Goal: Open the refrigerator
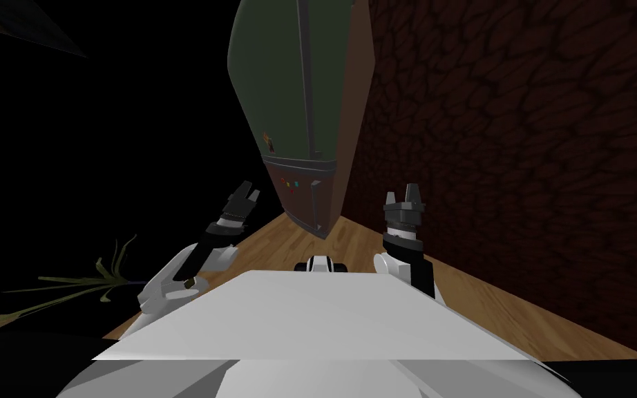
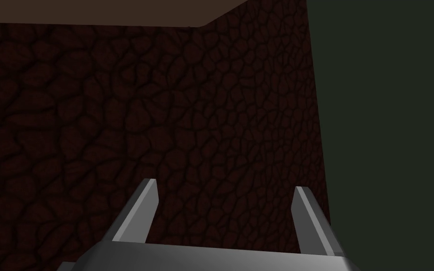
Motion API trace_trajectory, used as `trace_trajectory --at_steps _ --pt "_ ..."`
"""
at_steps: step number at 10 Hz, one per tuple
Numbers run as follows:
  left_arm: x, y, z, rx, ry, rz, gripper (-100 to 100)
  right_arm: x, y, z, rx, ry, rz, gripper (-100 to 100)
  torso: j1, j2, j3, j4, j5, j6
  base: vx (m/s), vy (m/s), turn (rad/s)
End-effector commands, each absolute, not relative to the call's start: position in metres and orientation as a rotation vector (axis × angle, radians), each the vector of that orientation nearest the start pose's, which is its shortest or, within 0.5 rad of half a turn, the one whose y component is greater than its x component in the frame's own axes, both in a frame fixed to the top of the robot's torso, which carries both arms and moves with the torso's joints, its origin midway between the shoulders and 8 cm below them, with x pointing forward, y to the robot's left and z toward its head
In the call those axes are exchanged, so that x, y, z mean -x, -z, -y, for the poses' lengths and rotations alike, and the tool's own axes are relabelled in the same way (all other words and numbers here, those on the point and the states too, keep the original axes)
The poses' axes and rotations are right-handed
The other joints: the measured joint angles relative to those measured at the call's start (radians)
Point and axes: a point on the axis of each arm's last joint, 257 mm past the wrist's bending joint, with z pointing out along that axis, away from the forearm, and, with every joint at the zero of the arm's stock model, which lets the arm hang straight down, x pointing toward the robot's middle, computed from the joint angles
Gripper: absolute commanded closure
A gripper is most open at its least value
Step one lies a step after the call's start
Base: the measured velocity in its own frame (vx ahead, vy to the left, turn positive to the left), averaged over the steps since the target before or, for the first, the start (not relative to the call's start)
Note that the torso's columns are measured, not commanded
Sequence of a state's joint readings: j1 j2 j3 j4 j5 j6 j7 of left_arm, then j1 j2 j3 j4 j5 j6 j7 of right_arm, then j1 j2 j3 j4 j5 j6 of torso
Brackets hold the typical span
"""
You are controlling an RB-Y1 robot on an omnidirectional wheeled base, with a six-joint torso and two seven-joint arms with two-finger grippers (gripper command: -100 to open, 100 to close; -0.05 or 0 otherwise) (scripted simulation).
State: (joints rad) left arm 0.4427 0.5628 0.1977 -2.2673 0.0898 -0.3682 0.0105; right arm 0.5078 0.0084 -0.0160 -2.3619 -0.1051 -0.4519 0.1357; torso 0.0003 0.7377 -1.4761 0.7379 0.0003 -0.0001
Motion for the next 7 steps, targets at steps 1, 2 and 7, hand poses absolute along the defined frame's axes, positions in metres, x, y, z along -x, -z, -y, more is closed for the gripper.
trace_trajectory --at_steps 1,2,7 --pt "-0.379 -0.046 -0.299 0.317 1.135 -1.064 -100 -0.331 -0.049 0.295 -0.655 -1.233 -0.559 0 -0.001 0.001 0.000 0.000 0.000 0.000 0.045 -0.084 0.021" --pt "-0.383 -0.048 -0.302 0.324 1.137 -1.084 -100 -0.331 -0.049 0.295 -0.655 -1.233 -0.559 0 -0.001 0.001 0.001 0.000 0.000 0.000 0.069 -0.114 0.046" --pt "-0.396 -0.055 -0.307 0.324 1.132 -1.169 -100 -0.331 -0.049 0.295 -0.655 -1.233 -0.559 0 0.001 0.000 0.000 0.000 0.000 0.000 0.061 -0.090 0.027"
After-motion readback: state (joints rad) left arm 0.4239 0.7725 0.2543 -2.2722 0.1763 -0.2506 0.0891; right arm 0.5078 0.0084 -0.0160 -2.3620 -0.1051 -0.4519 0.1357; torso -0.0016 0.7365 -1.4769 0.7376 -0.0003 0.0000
